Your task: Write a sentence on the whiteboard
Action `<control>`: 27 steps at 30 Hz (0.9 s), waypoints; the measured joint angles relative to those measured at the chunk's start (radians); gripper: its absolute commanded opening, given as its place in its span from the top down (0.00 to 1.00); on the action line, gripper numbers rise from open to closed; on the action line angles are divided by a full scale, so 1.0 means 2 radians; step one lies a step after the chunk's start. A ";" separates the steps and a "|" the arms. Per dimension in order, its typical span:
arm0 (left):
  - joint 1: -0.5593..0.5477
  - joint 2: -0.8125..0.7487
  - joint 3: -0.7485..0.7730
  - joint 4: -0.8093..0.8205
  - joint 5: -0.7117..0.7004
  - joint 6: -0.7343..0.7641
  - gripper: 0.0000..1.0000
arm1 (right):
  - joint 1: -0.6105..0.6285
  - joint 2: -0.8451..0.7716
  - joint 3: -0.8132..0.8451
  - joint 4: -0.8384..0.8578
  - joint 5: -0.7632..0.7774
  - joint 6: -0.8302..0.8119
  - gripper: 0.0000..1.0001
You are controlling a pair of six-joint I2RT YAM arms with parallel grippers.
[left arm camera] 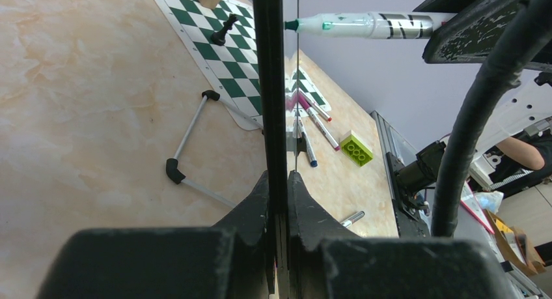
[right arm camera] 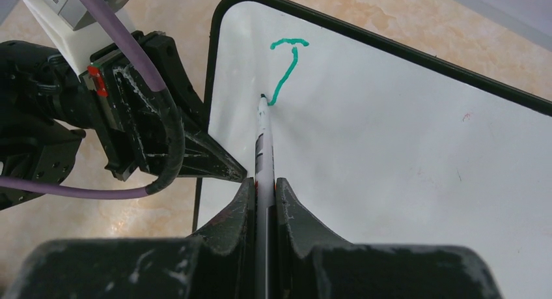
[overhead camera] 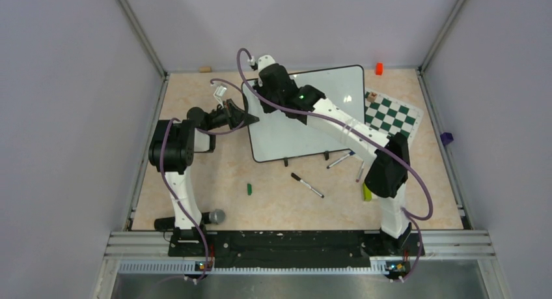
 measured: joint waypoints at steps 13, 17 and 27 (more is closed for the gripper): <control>0.000 0.000 0.000 0.001 0.000 0.000 1.00 | 0.000 0.005 0.018 -0.001 -0.010 0.000 1.00; 0.000 0.000 0.000 0.001 0.000 0.000 1.00 | -0.001 0.005 0.018 -0.001 -0.022 0.002 1.00; 0.000 0.000 0.000 0.001 0.001 0.000 1.00 | -0.017 -0.032 -0.012 0.004 -0.032 0.011 1.00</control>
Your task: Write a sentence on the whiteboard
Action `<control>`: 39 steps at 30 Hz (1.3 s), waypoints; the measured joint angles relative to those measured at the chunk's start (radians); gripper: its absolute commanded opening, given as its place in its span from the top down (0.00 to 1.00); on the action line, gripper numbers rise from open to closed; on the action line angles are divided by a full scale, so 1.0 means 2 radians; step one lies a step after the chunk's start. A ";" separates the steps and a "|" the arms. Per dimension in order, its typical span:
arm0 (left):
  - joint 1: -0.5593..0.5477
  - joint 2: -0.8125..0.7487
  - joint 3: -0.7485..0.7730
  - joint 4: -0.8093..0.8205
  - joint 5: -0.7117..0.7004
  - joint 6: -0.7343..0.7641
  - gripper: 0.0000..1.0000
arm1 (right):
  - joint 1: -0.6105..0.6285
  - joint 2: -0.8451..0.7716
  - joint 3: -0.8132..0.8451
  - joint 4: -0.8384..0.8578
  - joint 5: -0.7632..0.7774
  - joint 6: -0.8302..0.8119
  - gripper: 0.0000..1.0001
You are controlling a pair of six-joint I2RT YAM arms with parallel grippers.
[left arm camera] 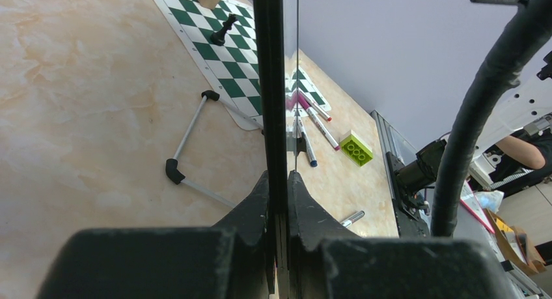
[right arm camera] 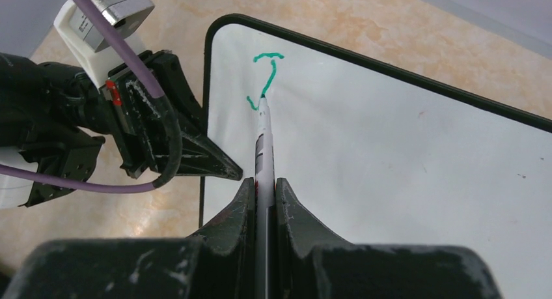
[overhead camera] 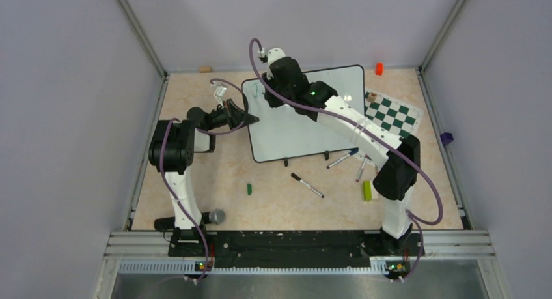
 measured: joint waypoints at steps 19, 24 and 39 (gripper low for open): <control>0.000 0.000 0.000 0.000 0.000 0.000 1.00 | -0.003 -0.002 0.001 -0.004 0.048 -0.008 1.00; 0.000 0.000 0.000 0.000 0.000 0.000 1.00 | -0.003 0.003 0.005 -0.005 0.051 -0.009 1.00; 0.000 0.000 0.001 -0.002 0.000 0.000 1.00 | -0.003 0.021 0.018 -0.006 0.050 -0.010 1.00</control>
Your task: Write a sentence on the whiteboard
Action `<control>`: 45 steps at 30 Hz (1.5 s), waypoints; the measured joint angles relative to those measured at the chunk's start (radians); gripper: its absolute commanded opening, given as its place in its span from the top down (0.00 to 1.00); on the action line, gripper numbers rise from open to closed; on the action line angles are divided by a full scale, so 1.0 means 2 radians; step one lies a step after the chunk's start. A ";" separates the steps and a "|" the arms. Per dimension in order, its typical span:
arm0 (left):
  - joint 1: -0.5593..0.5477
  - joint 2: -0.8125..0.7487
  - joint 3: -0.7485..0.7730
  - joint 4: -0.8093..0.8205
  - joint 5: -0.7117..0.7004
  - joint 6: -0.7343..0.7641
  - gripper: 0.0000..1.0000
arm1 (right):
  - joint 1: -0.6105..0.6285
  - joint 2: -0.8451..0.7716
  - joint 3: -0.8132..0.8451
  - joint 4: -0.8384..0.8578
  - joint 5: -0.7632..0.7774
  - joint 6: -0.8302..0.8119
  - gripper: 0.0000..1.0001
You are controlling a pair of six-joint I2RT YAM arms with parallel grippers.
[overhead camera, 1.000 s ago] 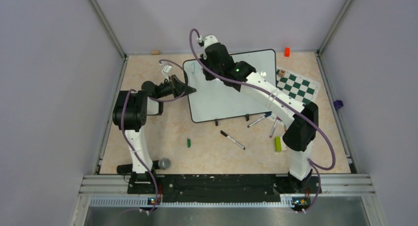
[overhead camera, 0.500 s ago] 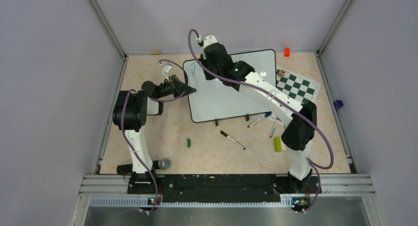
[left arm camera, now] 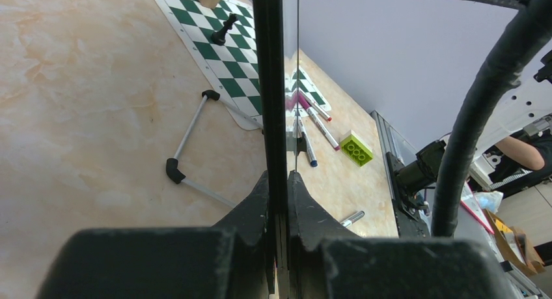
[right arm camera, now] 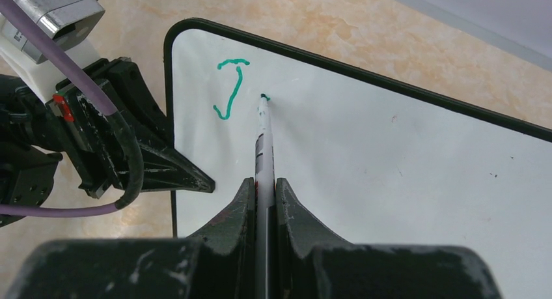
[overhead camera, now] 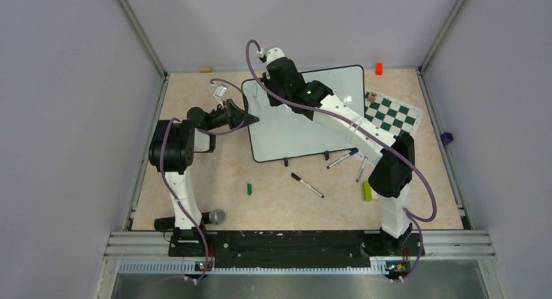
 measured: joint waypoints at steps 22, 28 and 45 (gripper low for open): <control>0.000 0.000 0.000 -0.002 0.000 0.000 1.00 | 0.000 0.006 0.003 -0.032 -0.030 -0.002 1.00; 0.000 0.000 0.000 -0.002 -0.001 0.000 1.00 | 0.001 0.006 0.003 -0.036 -0.022 -0.002 1.00; 0.000 0.000 0.001 -0.006 0.000 0.001 1.00 | 0.002 0.008 0.019 -0.051 0.016 -0.002 1.00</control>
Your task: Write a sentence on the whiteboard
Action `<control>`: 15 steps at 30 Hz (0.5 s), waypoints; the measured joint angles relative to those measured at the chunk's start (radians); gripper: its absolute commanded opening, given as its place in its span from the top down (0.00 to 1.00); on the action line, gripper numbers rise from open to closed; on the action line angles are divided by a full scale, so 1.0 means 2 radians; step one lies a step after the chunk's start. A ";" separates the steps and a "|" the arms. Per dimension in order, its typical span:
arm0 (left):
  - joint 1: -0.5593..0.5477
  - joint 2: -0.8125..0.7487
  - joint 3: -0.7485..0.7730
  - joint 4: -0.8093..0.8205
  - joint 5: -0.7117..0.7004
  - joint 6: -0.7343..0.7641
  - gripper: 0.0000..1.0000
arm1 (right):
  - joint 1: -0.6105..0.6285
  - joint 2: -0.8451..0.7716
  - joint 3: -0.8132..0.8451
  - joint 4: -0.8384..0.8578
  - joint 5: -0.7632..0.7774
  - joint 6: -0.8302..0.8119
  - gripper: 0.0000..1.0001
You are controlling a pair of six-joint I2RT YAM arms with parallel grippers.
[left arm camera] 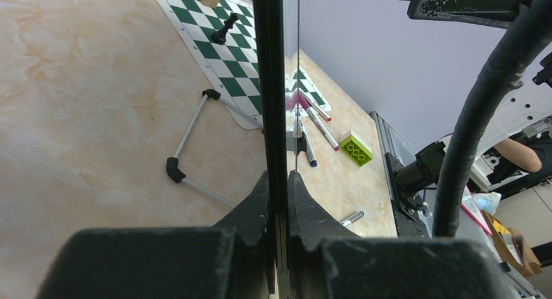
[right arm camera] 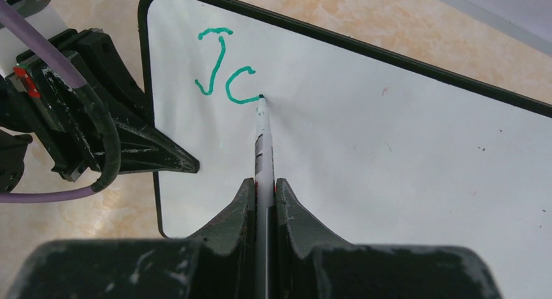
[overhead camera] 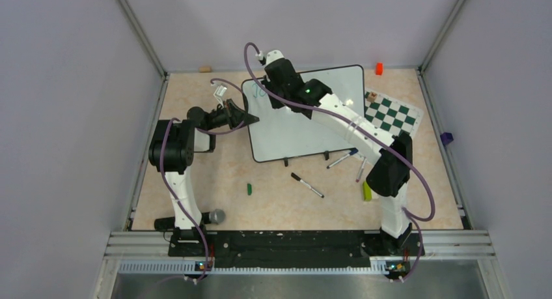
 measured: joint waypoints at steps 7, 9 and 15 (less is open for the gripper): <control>0.000 0.000 0.000 0.000 0.000 0.000 1.00 | 0.000 0.007 0.014 -0.001 0.006 -0.001 1.00; 0.000 0.000 0.000 -0.001 0.000 0.000 1.00 | 0.000 0.008 0.014 0.000 0.006 -0.001 1.00; 0.000 0.000 0.000 -0.001 -0.001 0.000 1.00 | 0.000 0.008 0.014 0.000 0.006 -0.001 1.00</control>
